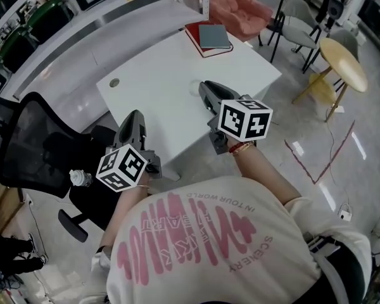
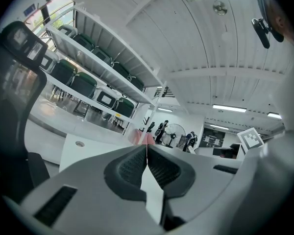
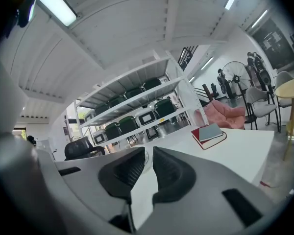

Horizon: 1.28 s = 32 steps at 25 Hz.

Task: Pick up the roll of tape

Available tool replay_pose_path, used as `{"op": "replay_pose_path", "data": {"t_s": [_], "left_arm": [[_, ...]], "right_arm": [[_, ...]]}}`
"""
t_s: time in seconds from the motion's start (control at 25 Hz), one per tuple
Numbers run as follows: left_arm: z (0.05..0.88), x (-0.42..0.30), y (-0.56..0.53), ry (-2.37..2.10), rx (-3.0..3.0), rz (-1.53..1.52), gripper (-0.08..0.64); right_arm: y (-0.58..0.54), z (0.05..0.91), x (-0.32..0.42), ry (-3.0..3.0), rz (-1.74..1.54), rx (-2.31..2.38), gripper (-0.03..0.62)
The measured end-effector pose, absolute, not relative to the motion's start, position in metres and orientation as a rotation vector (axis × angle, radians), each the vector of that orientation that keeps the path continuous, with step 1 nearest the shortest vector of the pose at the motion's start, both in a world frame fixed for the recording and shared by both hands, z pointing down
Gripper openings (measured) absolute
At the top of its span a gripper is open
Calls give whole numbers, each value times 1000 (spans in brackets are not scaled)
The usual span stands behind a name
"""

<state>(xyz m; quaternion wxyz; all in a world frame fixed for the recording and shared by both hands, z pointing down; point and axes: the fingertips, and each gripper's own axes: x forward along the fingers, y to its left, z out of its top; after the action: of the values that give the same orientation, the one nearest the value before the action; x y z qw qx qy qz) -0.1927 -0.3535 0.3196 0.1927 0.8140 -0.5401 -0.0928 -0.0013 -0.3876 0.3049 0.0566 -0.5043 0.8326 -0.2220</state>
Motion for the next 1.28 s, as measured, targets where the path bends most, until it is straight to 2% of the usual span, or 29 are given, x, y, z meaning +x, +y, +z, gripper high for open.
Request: {"op": "replay_pose_path", "data": {"t_s": [1.28], "left_arm": [[333,-244,-212,-1460,2325,-273,25]], "right_arm": [[-226,331,-56,2497,-613,-1647,69]]}}
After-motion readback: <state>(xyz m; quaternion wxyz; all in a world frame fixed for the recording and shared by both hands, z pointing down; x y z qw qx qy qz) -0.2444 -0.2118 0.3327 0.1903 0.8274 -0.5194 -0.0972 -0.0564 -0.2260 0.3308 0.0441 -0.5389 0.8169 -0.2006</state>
